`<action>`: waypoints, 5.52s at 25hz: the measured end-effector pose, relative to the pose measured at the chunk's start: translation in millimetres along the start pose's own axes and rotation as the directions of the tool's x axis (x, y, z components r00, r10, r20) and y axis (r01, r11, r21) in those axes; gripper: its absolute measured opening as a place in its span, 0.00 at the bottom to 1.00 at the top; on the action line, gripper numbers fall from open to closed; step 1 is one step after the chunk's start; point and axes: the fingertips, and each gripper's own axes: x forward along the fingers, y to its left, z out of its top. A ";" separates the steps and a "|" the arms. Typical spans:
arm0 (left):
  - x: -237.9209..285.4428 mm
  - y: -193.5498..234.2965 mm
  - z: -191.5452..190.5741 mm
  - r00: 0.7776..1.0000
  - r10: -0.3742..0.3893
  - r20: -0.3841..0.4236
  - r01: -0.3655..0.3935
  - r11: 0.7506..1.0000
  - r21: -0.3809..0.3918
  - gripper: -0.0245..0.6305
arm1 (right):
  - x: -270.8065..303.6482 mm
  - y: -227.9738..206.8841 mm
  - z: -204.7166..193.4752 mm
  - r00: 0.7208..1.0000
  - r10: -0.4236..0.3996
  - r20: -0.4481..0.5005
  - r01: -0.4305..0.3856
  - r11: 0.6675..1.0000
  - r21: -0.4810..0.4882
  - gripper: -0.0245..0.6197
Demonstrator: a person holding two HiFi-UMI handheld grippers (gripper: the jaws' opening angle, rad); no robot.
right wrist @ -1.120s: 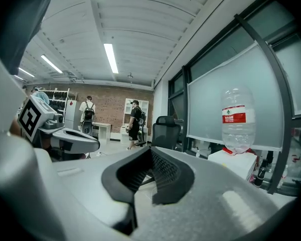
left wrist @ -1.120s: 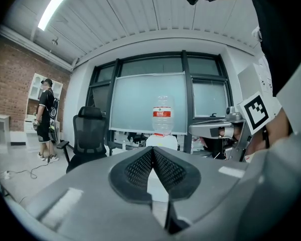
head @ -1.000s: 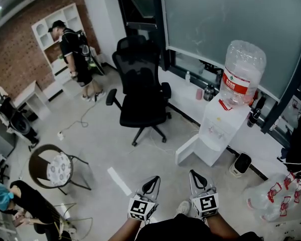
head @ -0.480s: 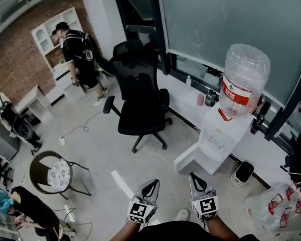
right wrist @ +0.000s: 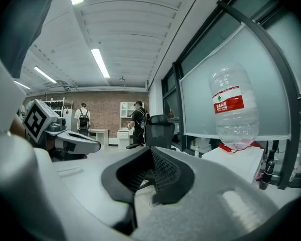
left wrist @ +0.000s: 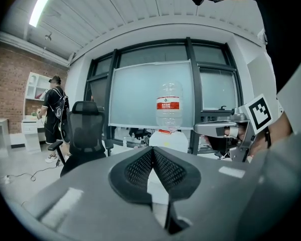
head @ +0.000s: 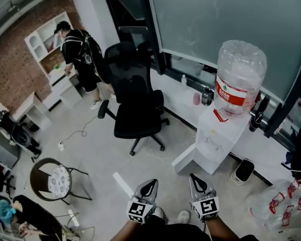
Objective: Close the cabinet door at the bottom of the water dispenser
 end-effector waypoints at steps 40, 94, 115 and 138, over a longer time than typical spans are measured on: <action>181.5 49.4 -96.1 0.930 -0.364 -0.045 0.365 0.930 0.040 0.07 | 108.7 -65.0 -112.5 0.939 -0.311 -0.147 0.310 0.950 -0.028 0.04; 327.5 72.3 -499.4 0.967 -0.255 0.007 0.255 0.967 0.020 0.79 | 160.0 -88.2 -499.5 0.962 -0.272 0.015 0.272 0.961 -0.055 0.04; 332.8 44.5 -531.3 0.934 -0.349 -0.072 0.353 0.934 0.056 0.74 | 150.0 -88.8 -503.0 0.947 -0.321 0.018 0.321 0.945 -0.068 0.04; 317.2 -55.3 -533.9 0.852 -0.521 -0.052 0.524 0.846 0.096 0.68 | 106.1 -153.5 -499.2 0.879 -0.476 -0.025 0.472 0.877 -0.084 0.04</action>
